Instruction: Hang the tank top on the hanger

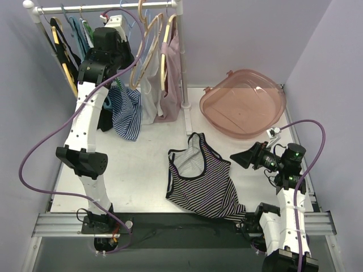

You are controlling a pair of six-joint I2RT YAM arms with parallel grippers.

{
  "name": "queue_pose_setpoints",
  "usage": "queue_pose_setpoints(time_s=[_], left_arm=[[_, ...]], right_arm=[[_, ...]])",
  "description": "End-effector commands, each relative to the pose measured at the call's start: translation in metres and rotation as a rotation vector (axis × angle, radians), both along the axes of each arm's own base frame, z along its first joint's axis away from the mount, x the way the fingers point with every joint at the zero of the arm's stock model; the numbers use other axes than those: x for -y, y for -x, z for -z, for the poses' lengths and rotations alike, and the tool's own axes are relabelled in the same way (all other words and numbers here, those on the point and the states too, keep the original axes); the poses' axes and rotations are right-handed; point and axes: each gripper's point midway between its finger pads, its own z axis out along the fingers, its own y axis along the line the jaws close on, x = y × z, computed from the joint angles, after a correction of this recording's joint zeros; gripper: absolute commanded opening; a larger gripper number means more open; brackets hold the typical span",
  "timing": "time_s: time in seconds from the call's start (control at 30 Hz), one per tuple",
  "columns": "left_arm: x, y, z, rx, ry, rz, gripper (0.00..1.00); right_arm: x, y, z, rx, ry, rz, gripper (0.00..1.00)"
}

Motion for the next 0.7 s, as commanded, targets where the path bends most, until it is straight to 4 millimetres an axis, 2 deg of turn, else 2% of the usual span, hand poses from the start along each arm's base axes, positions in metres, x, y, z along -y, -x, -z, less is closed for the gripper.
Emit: queue_pose_setpoints(time_s=[0.0,0.23,0.4,0.43,0.47,0.5,0.67], left_arm=[[-0.005,0.009,-0.053,0.142,0.027,-0.016,0.00],[-0.008,0.028,-0.084,0.211,0.054,-0.012,0.00],[-0.016,0.043,-0.091,0.222,0.050,-0.034,0.00],[-0.020,0.053,-0.101,0.247,0.057,-0.037,0.00],[-0.020,0.052,-0.092,0.228,0.053,-0.039,0.00],[-0.023,0.061,-0.103,0.259,0.062,-0.042,0.00],[-0.024,0.076,-0.101,0.249,0.064,-0.034,0.00]], right_arm=[[-0.001,0.001,-0.009,0.055,-0.005,-0.028,0.75],[0.000,0.000,-0.009,0.055,-0.005,-0.020,0.75],[0.002,-0.001,-0.008,0.054,-0.005,-0.012,0.75],[0.002,-0.001,-0.009,0.057,-0.004,-0.012,0.75],[0.002,-0.001,-0.009,0.057,-0.004,-0.012,0.75],[0.002,-0.001,-0.009,0.055,-0.005,-0.011,0.75],[0.005,-0.003,-0.009,0.057,-0.003,0.000,0.75]])
